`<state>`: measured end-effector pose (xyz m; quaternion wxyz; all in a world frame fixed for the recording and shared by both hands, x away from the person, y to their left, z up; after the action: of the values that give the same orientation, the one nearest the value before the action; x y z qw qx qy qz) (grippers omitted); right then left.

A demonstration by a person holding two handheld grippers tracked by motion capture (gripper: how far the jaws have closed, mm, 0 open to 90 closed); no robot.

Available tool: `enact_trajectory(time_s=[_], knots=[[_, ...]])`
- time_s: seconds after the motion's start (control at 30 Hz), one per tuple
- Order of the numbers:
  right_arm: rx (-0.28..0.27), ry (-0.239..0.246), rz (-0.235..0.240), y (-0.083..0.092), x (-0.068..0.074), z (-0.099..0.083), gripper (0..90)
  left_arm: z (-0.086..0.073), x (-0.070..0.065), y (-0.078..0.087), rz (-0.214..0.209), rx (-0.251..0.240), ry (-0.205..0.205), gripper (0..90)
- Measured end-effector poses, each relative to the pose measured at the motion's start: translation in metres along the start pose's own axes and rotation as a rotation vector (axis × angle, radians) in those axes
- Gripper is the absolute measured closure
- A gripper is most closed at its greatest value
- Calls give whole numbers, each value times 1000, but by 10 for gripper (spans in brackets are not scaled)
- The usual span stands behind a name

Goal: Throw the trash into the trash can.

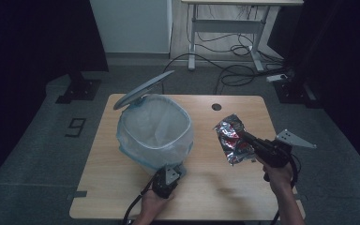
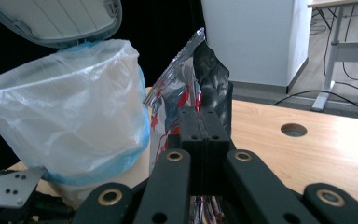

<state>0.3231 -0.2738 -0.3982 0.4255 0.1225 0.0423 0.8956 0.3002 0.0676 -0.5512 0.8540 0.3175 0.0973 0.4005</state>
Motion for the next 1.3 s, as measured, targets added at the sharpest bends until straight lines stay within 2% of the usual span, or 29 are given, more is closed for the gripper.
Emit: enact_trajectory(time_s=[0.37, 1.3], knots=[[-12, 1, 8, -6, 5, 15, 895, 0, 0, 0, 0, 4, -1, 900], [-25, 19, 44, -20, 17, 34, 895, 0, 0, 0, -3, 1, -3, 900]])
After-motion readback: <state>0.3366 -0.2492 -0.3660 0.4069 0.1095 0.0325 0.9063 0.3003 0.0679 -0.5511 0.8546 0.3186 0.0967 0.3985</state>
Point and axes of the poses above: each handheld gripper's, and its own axes: y roughly backward along the jaws, z roughly out of its top, x roughly to its left, the point moved 1 cm from there along -y, roughly forward along the jaws, and after that the axes turned 1 degree about y, right-handed, at the moved point
